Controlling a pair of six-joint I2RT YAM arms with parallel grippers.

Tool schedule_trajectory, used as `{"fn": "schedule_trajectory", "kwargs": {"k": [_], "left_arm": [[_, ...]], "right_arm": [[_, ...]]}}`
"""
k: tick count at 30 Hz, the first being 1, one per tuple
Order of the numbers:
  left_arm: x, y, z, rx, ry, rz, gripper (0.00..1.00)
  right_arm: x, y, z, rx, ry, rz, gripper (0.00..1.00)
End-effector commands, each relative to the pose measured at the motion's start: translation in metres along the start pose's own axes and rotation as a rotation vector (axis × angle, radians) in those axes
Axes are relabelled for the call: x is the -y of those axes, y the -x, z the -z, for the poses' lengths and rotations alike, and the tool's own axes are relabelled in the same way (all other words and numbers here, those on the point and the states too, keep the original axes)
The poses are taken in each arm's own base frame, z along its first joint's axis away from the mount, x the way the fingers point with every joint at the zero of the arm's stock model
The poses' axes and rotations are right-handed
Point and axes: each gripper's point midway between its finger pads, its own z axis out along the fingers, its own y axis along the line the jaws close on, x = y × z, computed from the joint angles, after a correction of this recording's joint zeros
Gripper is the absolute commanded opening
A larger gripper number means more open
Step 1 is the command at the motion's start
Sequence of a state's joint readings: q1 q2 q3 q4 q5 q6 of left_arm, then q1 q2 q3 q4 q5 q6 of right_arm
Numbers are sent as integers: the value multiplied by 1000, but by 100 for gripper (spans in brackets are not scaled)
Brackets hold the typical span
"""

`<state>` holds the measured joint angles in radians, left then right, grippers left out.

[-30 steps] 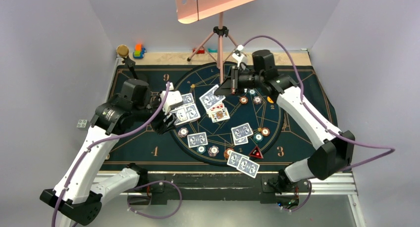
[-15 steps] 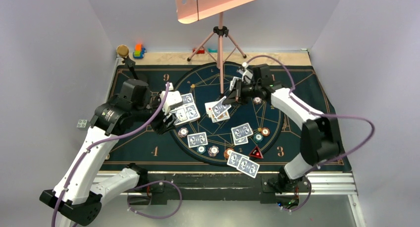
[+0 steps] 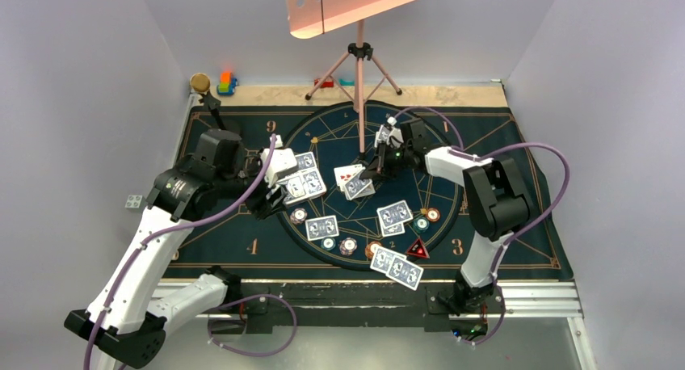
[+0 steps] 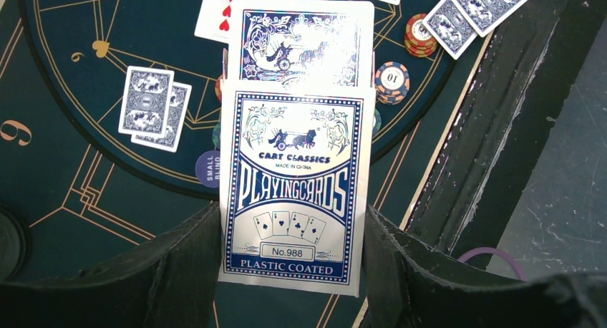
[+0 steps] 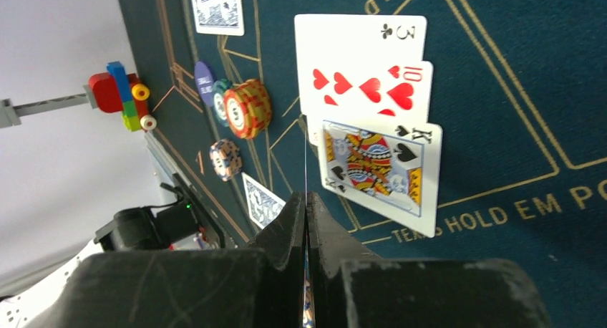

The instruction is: Distribute texas hold em gaming equipment

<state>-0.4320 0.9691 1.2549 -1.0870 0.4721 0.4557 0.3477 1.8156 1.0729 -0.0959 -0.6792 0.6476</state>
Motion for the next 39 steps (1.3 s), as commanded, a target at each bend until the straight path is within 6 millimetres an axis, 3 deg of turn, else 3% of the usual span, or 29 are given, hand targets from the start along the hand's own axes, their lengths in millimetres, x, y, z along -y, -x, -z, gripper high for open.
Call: {"fn": "schedule_trajectory", "kwargs": {"k": [1,7,13,19,24,28,31,34,39], "left_arm": [[1,11,6,45,1,-20,0],[2,12,7,47,-3,-20,0],[2,12,7,47,-4,-22,0],[2,11,7,45,-2,-25,0],[2,10,6,42,-3,-25,0],[1,10,6,44,-1,-27,0],[1,11,6,46,-2,-26,0],[1,12,5,47,-3,-27,0],[0,14,6,52,-2,-26,0]], "right_arm": [[16,4,-11,38,-69,36,8],[35,2,-14,13,-267,91,38],[42,1,10,15,-433,120,50],[30,11,52,66,-545,185,57],[-31,26,89,167,-424,244,65],[-99,28,114,216,-214,286,81],[-156,18,130,215,16,308,86],[-194,7,133,189,174,321,88],[-227,-20,114,88,250,384,91]]}}
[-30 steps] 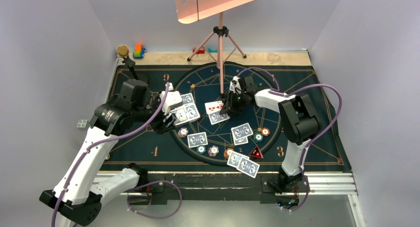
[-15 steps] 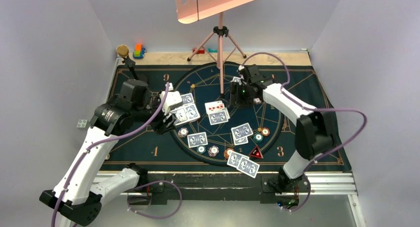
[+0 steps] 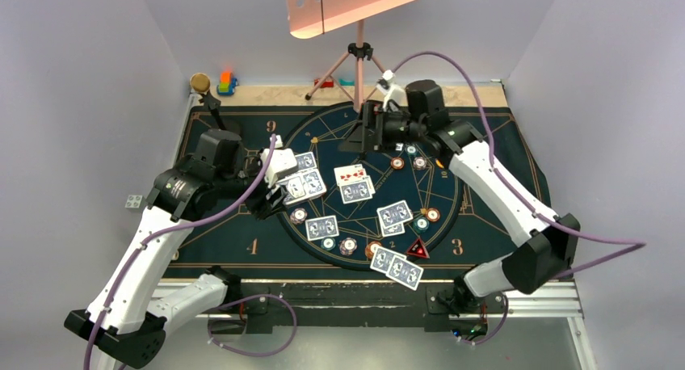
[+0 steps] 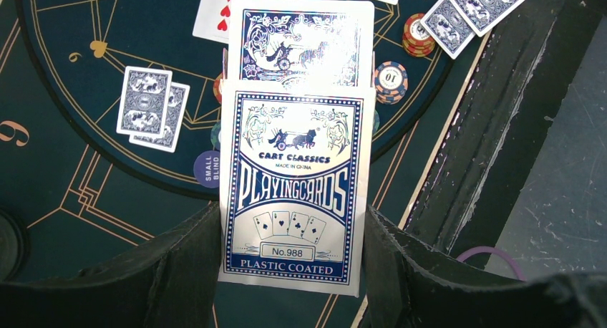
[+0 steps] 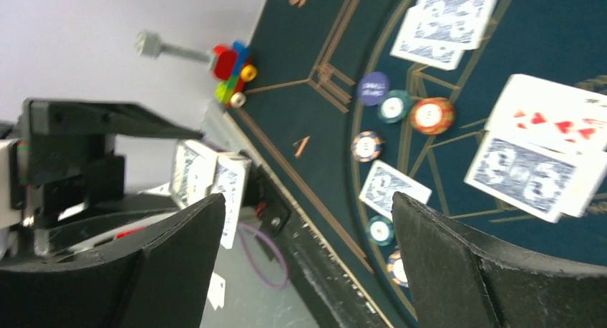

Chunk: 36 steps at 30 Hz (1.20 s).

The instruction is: Distribute texas hold em gaming equipment

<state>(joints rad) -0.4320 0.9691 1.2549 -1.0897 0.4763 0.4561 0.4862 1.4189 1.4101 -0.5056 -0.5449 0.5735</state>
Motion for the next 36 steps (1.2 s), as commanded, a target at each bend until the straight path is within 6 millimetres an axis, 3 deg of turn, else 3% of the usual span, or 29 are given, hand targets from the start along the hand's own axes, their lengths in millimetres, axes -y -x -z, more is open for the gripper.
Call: {"fn": "schedule_trajectory", "kwargs": {"k": [1,11,21,29,36], "left_arm": [[-1,14,6,53,4,-28,0],[-4,22,5,71,4,-28,0],[-4,26,5,79,3,-26,0],[-3,27,7,81,4,-30,0],[-2,26,9,83,4,-33,0]], "right_arm": [[-53,-15,-15,-97,173,41,91],[-76,-46,-48,-217,234,78,95],[-71,-70,-59,-297,284,25,96],[-54,-85,-64,-354,240,-4,58],[-46,-79,-56,-326,202,-13,46]]}}
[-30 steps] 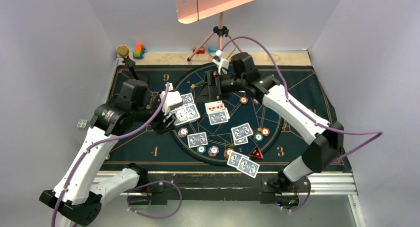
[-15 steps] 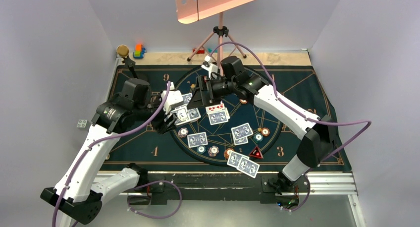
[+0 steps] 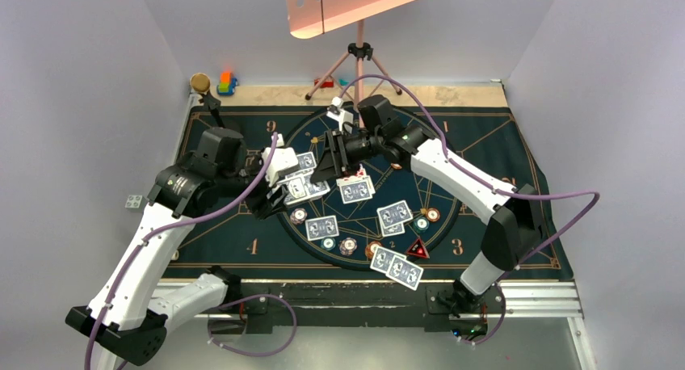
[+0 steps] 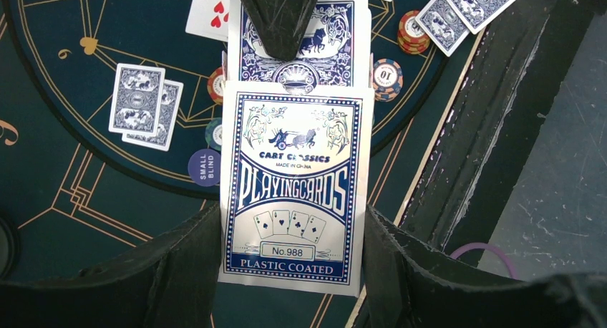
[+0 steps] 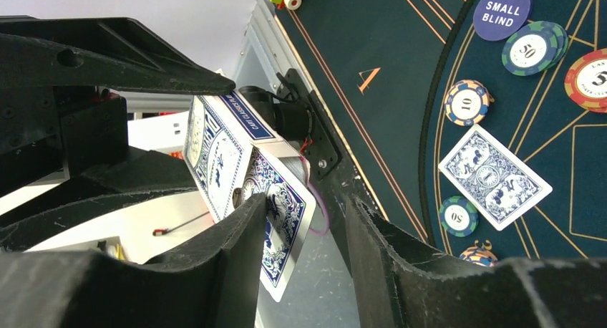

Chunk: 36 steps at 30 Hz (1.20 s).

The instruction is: Distribute texas hold em gaming equipment

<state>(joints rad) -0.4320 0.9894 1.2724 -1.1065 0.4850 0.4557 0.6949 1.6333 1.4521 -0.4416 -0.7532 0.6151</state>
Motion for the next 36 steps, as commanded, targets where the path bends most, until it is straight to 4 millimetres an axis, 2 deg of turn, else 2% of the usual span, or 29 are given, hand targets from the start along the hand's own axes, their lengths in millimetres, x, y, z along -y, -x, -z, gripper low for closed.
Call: {"fn": "schedule_trajectory", "kwargs": {"k": [1,19,26,31,36], "left_arm": [[-2,24,10,92,18,-42,0],[-2,24,11,92,22,-45,0],[-2,22,12,88,25,-46,0],[-2,21,11,84,26,-47,0],[-3,19,10,77,29,-48,0]], "right_arm": [[5,1,15,25,-33,-1,46],[10,15,51,103,-106,20,37],[13,24,65,135,-133,19,24],[8,33,82,188,-128,17,13],[3,39,97,236,-74,-9,6]]}}
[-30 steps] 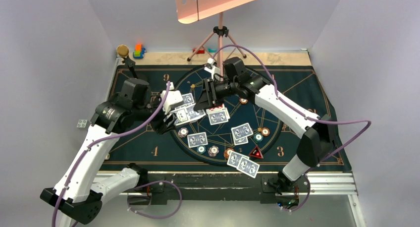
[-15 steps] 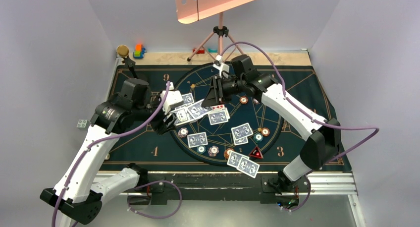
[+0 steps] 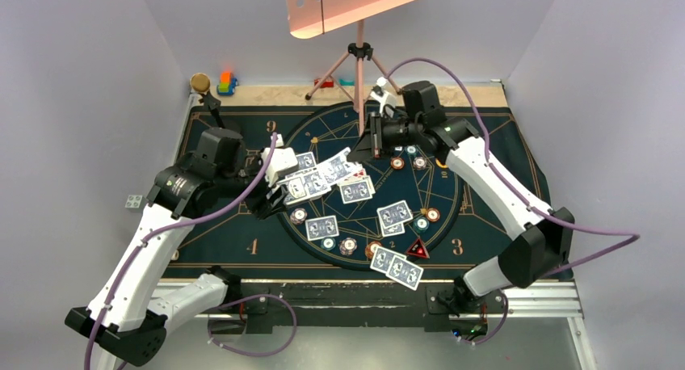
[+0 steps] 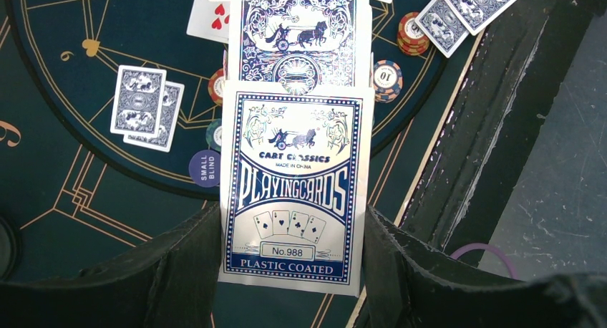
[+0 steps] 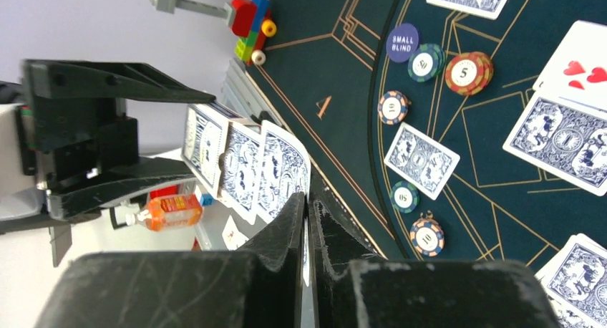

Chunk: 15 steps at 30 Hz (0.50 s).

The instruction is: Distribute texas hold em gaming equipment

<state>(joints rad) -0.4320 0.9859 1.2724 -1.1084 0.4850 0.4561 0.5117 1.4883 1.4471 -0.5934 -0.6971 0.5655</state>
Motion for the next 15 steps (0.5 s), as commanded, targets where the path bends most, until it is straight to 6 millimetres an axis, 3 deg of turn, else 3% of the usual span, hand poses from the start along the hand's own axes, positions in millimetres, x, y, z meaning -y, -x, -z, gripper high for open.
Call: {"fn": "schedule_trajectory", "kwargs": {"k": [1,9,15], "left_arm": [[-3,18,10,76,29,-47,0],[-4,14,8,65,33,-45,0],[-2,13,8,67,28,-44,0]], "right_arm": [[-18,16,22,81,66,18,6],[11,19,31,125,29,-55,0],[45,14,20,105,-10,-90,0]]}}
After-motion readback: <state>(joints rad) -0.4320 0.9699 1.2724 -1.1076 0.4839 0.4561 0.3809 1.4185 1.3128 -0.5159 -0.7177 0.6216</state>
